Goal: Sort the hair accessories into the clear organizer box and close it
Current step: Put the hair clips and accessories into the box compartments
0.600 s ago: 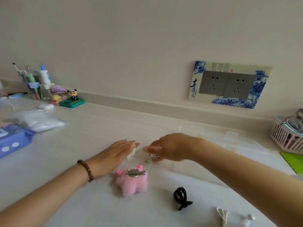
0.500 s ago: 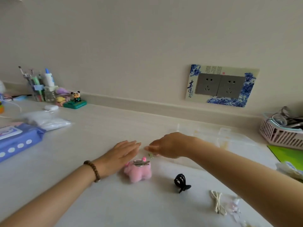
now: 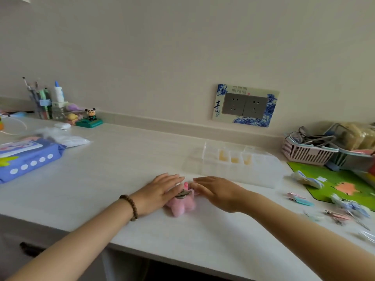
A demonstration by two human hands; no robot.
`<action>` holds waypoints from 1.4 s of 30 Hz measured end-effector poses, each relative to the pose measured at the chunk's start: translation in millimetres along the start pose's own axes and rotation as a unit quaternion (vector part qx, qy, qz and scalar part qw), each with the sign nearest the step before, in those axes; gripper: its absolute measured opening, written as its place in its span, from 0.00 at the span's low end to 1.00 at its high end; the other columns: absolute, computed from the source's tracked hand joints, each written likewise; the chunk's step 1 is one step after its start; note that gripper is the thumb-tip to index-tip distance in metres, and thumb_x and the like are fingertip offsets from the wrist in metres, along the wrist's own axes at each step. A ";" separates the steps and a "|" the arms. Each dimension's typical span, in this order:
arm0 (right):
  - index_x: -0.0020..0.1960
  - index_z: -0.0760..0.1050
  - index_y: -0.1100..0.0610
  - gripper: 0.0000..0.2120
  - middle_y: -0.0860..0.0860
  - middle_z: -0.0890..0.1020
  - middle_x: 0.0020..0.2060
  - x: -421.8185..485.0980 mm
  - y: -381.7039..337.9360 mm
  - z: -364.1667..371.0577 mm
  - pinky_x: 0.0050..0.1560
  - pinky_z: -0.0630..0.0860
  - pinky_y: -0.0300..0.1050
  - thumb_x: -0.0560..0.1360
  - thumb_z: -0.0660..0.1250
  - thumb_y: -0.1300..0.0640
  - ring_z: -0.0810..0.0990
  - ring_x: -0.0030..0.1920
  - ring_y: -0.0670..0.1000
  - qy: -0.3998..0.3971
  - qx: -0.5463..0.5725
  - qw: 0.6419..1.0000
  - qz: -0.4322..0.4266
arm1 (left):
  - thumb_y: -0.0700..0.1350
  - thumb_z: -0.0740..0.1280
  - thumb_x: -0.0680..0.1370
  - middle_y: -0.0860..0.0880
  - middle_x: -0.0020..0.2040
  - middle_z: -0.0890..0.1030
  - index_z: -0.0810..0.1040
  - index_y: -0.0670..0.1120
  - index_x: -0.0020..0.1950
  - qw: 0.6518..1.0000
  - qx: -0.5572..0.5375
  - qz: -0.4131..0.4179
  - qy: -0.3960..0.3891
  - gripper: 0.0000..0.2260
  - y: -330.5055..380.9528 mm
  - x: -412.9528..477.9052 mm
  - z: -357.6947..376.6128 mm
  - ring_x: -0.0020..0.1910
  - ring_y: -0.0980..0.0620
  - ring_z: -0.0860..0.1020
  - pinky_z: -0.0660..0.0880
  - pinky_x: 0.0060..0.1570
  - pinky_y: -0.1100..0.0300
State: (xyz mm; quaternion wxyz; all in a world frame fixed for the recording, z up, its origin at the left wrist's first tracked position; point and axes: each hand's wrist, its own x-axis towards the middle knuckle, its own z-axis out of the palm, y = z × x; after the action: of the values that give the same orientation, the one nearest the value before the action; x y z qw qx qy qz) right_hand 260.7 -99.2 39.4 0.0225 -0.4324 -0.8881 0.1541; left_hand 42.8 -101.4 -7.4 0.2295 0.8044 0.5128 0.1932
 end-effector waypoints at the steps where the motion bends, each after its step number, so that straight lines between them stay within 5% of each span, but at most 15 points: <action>1: 0.67 0.69 0.45 0.21 0.48 0.68 0.71 -10.7 5.1 1.5 0.71 0.57 0.41 0.81 0.43 0.45 0.62 0.71 0.47 0.018 -0.003 1.000 0.009 | 0.79 0.37 0.60 0.58 0.74 0.58 0.57 0.58 0.72 1.000 0.001 0.007 -0.004 0.46 8.1 1.5 5.8 0.73 0.61 0.49 0.45 0.72 0.61; 5: 0.66 0.70 0.42 0.22 0.43 0.70 0.67 -43.9 29.2 7.3 0.69 0.62 0.42 0.80 0.45 0.41 0.70 0.64 0.44 0.051 0.116 0.990 0.062 | 0.78 0.37 0.61 0.57 0.74 0.58 0.58 0.55 0.73 0.999 -0.003 0.033 -0.008 0.46 39.2 16.7 30.3 0.73 0.58 0.49 0.45 0.71 0.61; 10: 0.66 0.70 0.44 0.23 0.43 0.73 0.64 -68.9 48.1 9.6 0.67 0.66 0.45 0.78 0.46 0.39 0.73 0.59 0.44 0.102 0.169 0.976 0.088 | 0.62 0.45 0.76 0.55 0.75 0.58 0.58 0.53 0.73 0.998 0.009 0.058 -0.015 0.28 77.8 33.5 56.2 0.74 0.57 0.50 0.44 0.71 0.62; 15: 0.61 0.75 0.48 0.20 0.44 0.72 0.64 -99.9 64.9 -17.2 0.67 0.61 0.38 0.79 0.48 0.44 0.69 0.66 0.42 0.187 0.194 0.960 0.076 | 0.76 0.37 0.64 0.54 0.70 0.66 0.63 0.53 0.70 0.995 0.028 0.088 0.047 0.45 90.6 41.6 58.3 0.70 0.56 0.60 0.54 0.70 0.60; 21: 0.68 0.68 0.53 0.29 0.51 0.70 0.69 -162.5 156.0 -48.3 0.68 0.62 0.45 0.75 0.47 0.38 0.67 0.68 0.48 0.343 0.176 0.895 0.222 | 0.73 0.39 0.69 0.55 0.66 0.71 0.67 0.51 0.69 0.976 0.002 0.165 0.144 0.40 118.5 66.7 60.2 0.66 0.60 0.62 0.55 0.64 0.68; 26: 0.70 0.66 0.55 0.30 0.55 0.66 0.72 -193.8 212.8 -30.7 0.69 0.57 0.45 0.76 0.46 0.39 0.63 0.71 0.53 0.303 0.185 0.871 0.339 | 0.74 0.39 0.67 0.57 0.68 0.69 0.66 0.54 0.69 0.978 0.014 0.202 0.050 0.41 151.5 93.1 74.8 0.68 0.60 0.61 0.53 0.64 0.68; 30: 0.67 0.70 0.55 0.25 0.51 0.73 0.64 -181.9 190.8 -15.8 0.64 0.64 0.43 0.80 0.48 0.43 0.70 0.58 0.49 0.269 0.283 0.868 0.308 | 0.78 0.39 0.62 0.61 0.65 0.68 0.66 0.56 0.69 0.988 -0.024 0.153 -0.013 0.44 151.2 99.8 78.9 0.66 0.62 0.61 0.55 0.62 0.67; 35: 0.67 0.70 0.56 0.25 0.50 0.72 0.66 -141.7 142.1 0.9 0.69 0.60 0.41 0.80 0.48 0.44 0.68 0.67 0.49 0.253 0.297 0.892 0.229 | 0.69 0.46 0.72 0.60 0.61 0.71 0.71 0.51 0.65 0.989 -0.094 0.107 -0.050 0.33 151.6 93.5 75.1 0.60 0.64 0.66 0.57 0.52 0.83; 38: 0.68 0.69 0.57 0.25 0.50 0.72 0.66 -118.7 115.7 2.1 0.63 0.59 0.36 0.81 0.46 0.45 0.68 0.64 0.44 0.249 0.326 0.888 0.208 | 0.64 0.47 0.72 0.61 0.63 0.68 0.68 0.52 0.68 0.988 -0.106 0.085 -0.070 0.30 154.7 91.2 74.3 0.62 0.65 0.64 0.57 0.57 0.75; 42: 0.69 0.68 0.56 0.25 0.52 0.72 0.67 -100.7 95.7 2.5 0.67 0.62 0.44 0.81 0.45 0.44 0.68 0.68 0.50 0.241 0.397 0.868 0.177 | 0.71 0.45 0.71 0.59 0.67 0.70 0.67 0.56 0.68 0.991 -0.099 0.067 -0.068 0.33 149.2 93.0 73.3 0.65 0.62 0.65 0.58 0.62 0.66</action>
State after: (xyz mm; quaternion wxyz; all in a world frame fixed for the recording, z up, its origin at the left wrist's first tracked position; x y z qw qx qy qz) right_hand 396.1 -122.5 18.4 0.3776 -0.5610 -0.6274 0.3860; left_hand 229.8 -84.0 24.1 0.3285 0.8218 0.4193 0.2024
